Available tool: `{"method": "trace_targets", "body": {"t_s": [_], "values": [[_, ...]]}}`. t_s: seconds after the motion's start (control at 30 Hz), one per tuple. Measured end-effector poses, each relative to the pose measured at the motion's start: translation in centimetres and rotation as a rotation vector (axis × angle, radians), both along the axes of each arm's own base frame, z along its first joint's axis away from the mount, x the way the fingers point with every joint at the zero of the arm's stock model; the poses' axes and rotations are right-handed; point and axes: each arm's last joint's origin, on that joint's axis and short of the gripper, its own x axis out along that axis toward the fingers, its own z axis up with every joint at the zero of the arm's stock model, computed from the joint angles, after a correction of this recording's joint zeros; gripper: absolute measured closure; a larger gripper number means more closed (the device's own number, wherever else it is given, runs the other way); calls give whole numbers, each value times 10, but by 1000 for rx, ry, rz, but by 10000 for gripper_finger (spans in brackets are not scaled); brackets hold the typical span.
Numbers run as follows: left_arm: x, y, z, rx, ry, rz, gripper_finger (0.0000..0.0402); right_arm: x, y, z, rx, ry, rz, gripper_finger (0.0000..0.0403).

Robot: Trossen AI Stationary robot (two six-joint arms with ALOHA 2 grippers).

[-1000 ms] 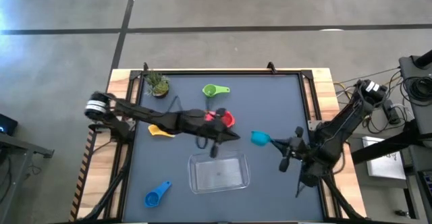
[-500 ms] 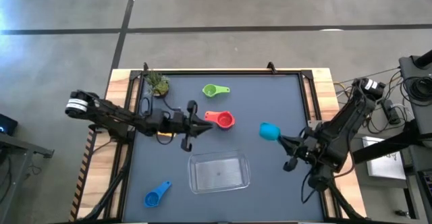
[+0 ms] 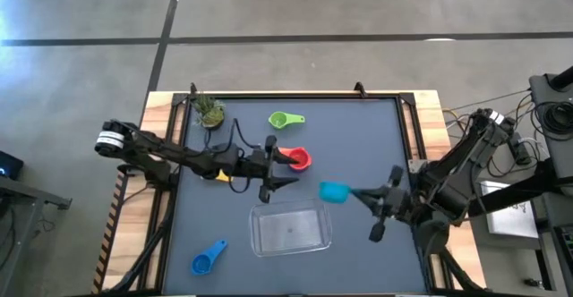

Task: Nest measuring cups in basket
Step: Stack the light blue measuring cup on top of the red measuring cup

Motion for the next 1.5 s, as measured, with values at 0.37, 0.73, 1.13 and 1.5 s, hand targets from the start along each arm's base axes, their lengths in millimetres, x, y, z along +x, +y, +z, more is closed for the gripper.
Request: {"method": "trace_targets", "body": {"t_s": [0.37,0.73,1.13,1.5], "values": [[3,-5,6,12,-38,-87,167,41,2,59,-141,-209,399,394],[1,-11,13,26,-108,-127,167,83,-64,6,-109,-251,272,394],[1,-8,12,17,-108,-29,167,85,-94,-36,0,-383,294,394],[1,-8,14,14,-138,-28,167,102,-98,-54,24,-368,290,394]]}}
